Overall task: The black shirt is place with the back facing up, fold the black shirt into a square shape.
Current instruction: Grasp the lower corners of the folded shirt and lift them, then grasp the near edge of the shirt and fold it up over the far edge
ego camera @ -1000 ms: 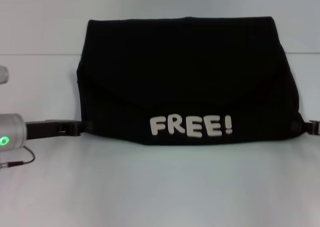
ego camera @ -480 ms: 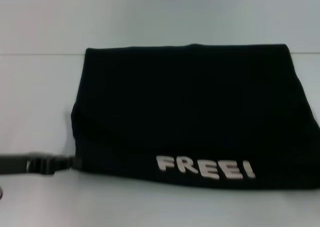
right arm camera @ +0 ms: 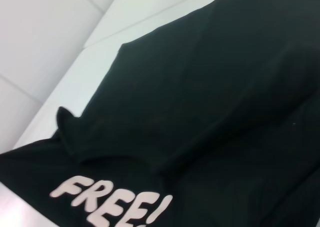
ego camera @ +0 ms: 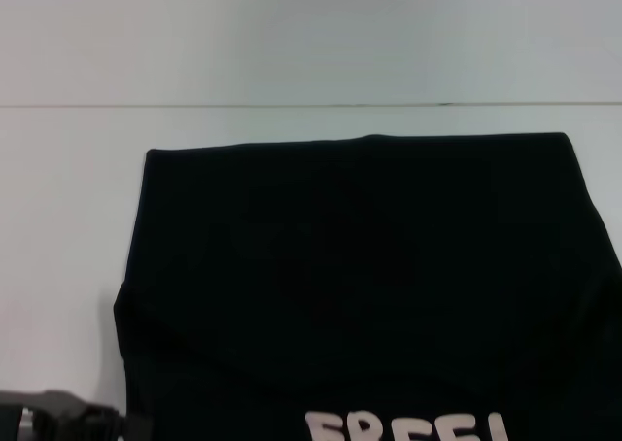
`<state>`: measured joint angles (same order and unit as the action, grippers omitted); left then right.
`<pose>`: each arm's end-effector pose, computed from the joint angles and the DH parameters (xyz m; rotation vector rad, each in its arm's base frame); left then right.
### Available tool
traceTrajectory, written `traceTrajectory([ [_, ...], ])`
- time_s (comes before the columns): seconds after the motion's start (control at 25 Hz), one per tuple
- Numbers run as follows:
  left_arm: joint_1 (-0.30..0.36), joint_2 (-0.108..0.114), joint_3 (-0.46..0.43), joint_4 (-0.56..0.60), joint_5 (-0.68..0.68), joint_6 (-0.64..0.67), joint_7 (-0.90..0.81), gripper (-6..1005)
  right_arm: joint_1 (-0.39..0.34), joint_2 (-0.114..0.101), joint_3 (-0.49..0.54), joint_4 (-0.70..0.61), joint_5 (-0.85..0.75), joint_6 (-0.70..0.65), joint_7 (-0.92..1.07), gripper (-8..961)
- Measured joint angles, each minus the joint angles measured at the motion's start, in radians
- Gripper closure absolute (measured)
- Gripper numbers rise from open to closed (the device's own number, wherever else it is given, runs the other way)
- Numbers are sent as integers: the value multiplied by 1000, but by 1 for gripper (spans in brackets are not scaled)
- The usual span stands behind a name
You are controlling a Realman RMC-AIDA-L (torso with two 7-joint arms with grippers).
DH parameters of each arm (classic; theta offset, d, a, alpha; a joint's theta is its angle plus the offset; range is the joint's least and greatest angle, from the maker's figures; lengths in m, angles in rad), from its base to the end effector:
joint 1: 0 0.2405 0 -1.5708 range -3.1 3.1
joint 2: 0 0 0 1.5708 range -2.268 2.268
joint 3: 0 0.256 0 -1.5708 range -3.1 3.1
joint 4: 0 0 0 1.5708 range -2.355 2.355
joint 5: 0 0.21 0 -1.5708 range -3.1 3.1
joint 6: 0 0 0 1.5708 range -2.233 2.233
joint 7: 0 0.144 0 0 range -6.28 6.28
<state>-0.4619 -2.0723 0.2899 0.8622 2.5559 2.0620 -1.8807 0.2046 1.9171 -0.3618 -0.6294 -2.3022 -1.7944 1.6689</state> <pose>-0.3091 0.2415 0.0495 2.6158 1.5310 0.4953 0.3940 0.1921 0.0767 -2.3868 1.5162 0.5766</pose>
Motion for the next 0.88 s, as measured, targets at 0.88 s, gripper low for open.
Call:
traceTrajectory([
  [0.88,-256,98,-7,-127,-50,-350,-93,1001,220,-30,309,-17,-13,10,15,883],
])
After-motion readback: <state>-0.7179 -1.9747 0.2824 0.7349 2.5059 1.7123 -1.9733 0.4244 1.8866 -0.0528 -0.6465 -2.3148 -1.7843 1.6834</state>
